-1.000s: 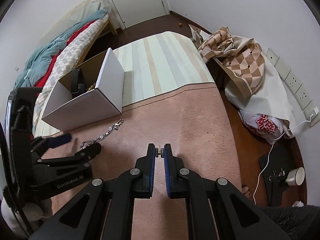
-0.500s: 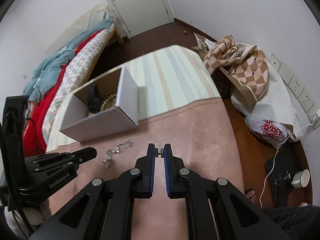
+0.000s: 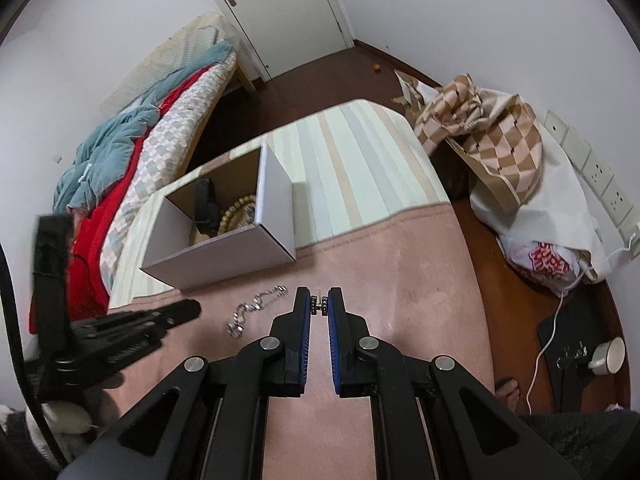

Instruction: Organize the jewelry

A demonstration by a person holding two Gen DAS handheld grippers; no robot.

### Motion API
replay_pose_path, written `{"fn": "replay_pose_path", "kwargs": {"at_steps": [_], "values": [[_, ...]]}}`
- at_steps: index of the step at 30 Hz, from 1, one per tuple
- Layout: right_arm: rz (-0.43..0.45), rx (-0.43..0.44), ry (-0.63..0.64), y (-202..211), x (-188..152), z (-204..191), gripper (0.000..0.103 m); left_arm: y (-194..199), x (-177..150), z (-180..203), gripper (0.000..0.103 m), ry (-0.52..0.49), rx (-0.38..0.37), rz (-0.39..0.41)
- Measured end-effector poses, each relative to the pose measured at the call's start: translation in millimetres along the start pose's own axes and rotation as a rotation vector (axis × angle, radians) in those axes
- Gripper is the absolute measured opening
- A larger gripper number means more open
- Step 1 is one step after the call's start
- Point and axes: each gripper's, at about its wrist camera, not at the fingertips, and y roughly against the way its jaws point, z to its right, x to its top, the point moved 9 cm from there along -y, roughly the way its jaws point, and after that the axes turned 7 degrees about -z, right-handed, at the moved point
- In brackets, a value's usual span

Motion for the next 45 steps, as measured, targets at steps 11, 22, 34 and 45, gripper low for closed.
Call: {"fn": "replay_pose_path", "kwargs": {"at_steps": [11, 22, 34, 45], "values": [[-0.013, -0.020, -0.052, -9, 1, 24, 0.009, -20, -3, 18, 0.037, -0.067, 0.060, -0.022], [-0.023, -0.020, -0.078, -17, -4, 32, 0.009, -32, -2, 20, 0.073, -0.132, 0.155, -0.020], [-0.007, -0.018, -0.079, -10, 0, 31, 0.009, -11, 3, 24, 0.002, -0.137, 0.082, 0.009], [0.033, 0.025, -0.066, 11, 13, 14, 0.009, 69, 11, 29, 0.002, -0.088, -0.024, 0.137]]}}
